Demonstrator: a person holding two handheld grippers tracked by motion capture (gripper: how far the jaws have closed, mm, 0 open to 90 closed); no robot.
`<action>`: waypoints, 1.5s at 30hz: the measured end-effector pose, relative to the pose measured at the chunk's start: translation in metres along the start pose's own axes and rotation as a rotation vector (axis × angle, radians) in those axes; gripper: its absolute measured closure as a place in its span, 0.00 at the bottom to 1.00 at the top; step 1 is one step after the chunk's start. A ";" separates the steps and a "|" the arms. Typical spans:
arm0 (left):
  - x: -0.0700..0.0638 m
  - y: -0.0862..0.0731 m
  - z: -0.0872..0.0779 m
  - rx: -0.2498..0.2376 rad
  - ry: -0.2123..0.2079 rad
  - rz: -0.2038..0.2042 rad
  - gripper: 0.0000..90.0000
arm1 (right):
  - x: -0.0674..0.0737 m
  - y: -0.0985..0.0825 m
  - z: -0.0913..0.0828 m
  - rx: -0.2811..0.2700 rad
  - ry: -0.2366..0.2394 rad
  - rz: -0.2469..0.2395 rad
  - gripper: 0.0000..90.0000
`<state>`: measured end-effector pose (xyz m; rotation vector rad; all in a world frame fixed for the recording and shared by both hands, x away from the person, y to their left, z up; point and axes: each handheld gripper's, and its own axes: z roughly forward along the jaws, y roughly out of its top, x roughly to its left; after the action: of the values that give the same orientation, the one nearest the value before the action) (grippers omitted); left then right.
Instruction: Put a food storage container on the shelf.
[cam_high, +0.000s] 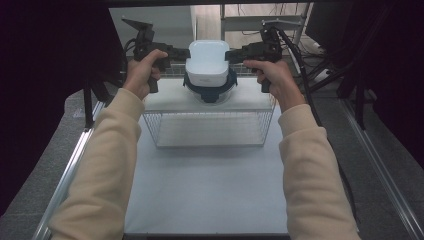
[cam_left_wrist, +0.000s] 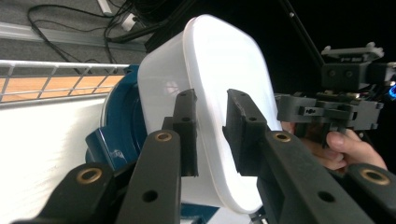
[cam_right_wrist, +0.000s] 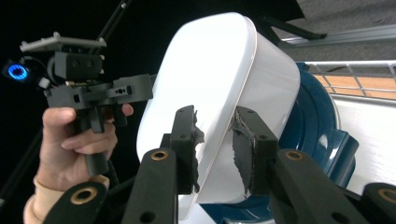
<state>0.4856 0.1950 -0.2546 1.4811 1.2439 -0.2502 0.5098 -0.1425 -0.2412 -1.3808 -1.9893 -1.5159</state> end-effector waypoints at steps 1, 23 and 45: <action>0.002 0.001 0.001 -0.001 -0.003 -0.007 0.83 | -0.006 0.001 0.002 -0.004 0.014 0.029 0.76; -0.017 -0.035 -0.027 -0.124 0.098 0.267 0.35 | 0.002 -0.032 -0.039 -0.162 -0.034 -0.248 0.41; 0.029 -0.240 -0.065 -0.016 0.269 0.476 0.28 | -0.032 -0.224 -0.081 -0.054 -0.252 -0.564 0.24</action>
<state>0.2799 0.2189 -0.3955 1.7877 1.0541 0.2836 0.3200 -0.2266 -0.3619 -1.1263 -2.6790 -1.6845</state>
